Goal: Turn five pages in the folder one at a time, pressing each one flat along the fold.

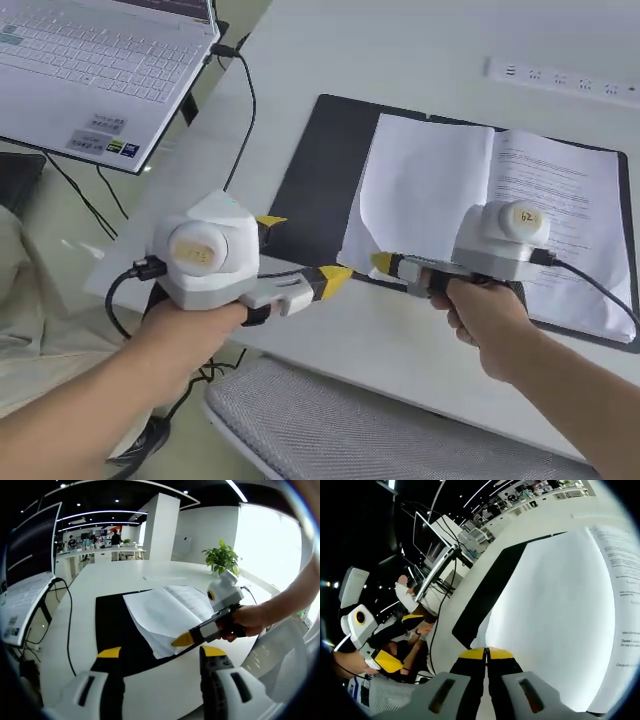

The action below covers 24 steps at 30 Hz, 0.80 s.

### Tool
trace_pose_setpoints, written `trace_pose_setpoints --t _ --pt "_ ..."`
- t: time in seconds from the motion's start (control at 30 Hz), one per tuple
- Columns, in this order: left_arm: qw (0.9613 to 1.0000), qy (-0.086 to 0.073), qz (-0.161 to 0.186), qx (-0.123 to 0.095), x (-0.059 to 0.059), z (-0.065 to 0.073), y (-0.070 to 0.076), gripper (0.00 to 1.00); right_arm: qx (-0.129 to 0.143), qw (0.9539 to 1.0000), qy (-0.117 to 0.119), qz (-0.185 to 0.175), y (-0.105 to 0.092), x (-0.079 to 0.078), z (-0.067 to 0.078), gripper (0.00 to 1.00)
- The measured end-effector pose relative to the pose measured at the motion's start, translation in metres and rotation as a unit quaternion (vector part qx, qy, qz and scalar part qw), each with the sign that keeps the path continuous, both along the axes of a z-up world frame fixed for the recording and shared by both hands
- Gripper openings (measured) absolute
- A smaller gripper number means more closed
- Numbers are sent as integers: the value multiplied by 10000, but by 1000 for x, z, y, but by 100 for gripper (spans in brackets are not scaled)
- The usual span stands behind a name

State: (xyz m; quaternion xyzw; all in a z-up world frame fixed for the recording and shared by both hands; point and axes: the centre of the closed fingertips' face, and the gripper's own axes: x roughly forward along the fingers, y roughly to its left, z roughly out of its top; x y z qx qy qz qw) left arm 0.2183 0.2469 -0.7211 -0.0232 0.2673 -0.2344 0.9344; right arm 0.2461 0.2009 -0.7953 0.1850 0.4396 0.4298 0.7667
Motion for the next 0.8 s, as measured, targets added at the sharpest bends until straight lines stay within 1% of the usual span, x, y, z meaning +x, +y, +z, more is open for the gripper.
trace_pose_setpoints --t 0.07,0.1,0.13,0.2,0.23,0.3,0.37,0.47,0.57,0.6,0.7,0.73,0.77,0.8 --pt "10000 30 -22 26 0 -2 -1 61 -46 10000 -44 -7 0 1 -2 0" --pt "10000 33 -24 19 0 -2 -1 60 15 10000 30 -10 2 0 -2 0" --pt "10000 36 -20 17 0 -3 -1 60 10 10000 68 -31 2 0 -3 0" --pt "10000 35 -15 15 0 -3 -1 60 24 10000 34 -25 3 1 -3 0" --pt "10000 52 -12 11 0 -4 -1 60 48 9999 85 -55 5 0 -3 0" --pt "10000 55 -10 15 0 -5 -1 60 87 9999 89 -42 8 -1 -3 0" --pt "10000 71 -13 15 0 -7 -1 60 72 9999 125 -3 11 -3 -5 0" --pt "10000 79 -7 17 2 -8 0 59 148 9997 168 -3 13 -4 -5 6" --pt "10000 87 -20 44 6 -12 -1 58 247 9995 213 -44 14 -5 -5 10" --pt "9999 89 -31 38 8 -12 -1 57 336 9991 244 -78 14 -5 -3 11" --pt "9999 67 -49 67 13 -14 -3 55 480 9984 289 -78 15 -8 1 13" --pt "9999 57 -64 58 17 -15 -4 54 643 9974 326 -19 16 -13 6 13" --pt "9999 38 -71 60 19 -15 -5 53 645 9973 340 15 16 -15 7 13" --pt "9999 -33 -91 52 24 -14 -6 49 658 9973 326 30 14 -17 10 14"
